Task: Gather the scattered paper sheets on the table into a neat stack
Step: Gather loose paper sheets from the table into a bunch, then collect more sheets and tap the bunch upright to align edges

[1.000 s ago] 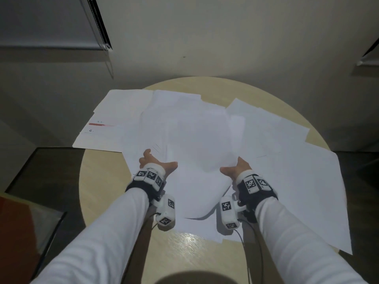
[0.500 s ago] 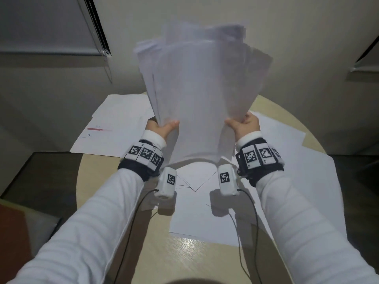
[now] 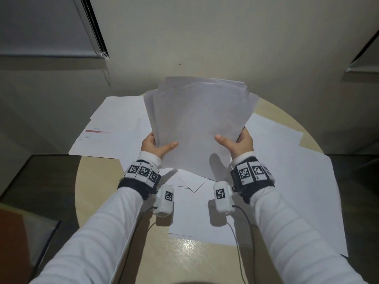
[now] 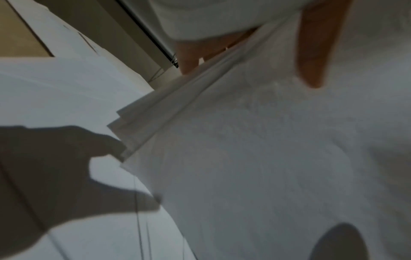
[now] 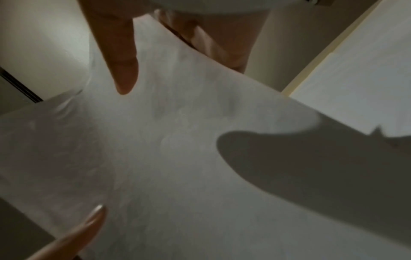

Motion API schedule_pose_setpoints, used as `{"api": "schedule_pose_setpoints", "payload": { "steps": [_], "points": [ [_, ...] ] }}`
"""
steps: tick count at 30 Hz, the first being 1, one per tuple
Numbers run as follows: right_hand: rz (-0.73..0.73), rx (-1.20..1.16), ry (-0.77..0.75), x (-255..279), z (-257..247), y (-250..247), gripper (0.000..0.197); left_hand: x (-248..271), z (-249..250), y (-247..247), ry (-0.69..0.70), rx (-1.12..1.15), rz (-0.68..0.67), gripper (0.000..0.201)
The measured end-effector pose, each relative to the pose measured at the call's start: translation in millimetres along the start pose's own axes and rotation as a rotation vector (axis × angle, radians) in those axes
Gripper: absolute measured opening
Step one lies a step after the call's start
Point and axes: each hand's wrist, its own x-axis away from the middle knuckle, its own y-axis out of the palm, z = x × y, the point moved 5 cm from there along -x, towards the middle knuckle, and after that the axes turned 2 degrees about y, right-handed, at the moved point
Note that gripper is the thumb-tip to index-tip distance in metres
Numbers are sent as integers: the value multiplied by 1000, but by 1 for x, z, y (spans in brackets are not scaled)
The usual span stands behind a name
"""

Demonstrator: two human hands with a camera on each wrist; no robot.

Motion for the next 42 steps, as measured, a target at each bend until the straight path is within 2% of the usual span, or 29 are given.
{"api": "schedule_pose_setpoints", "payload": {
  "steps": [3,6,9,11,13,17,19,22,25,27,31,36,38,42],
  "points": [
    [37,-38,-5,0,-4,1,42,-4,-5,-1,-19,65,90,33],
    [62,-52,-57,-3,-12,-2,44,-6,-3,-3,-8,106,96,24],
    [65,-85,-81,-5,-17,-6,46,-4,5,-4,24,108,69,37],
    [40,-109,-69,-4,-16,-7,50,-2,11,-4,54,133,41,58],
    [25,-104,-59,-2,-16,-6,51,0,19,-3,87,151,9,70],
    [9,-75,-72,-2,-19,2,50,1,28,5,103,121,-33,75],
    [33,-54,-70,-5,-17,2,46,1,26,5,69,113,-3,71],
    [56,-39,-2,-7,-7,-2,41,1,17,4,11,97,41,80],
    [42,-5,99,-6,8,0,41,1,8,8,-61,59,22,68],
    [38,23,115,-5,13,2,43,1,6,12,-48,22,17,60],
    [91,26,47,-10,4,2,32,-7,14,11,-4,67,115,46],
    [140,-29,-28,-10,-12,1,31,-13,28,11,64,92,120,39],
    [146,9,40,-3,2,2,31,-8,14,12,25,49,118,43],
    [51,238,232,13,48,3,39,6,-30,14,-153,20,115,49]
  ]
}}
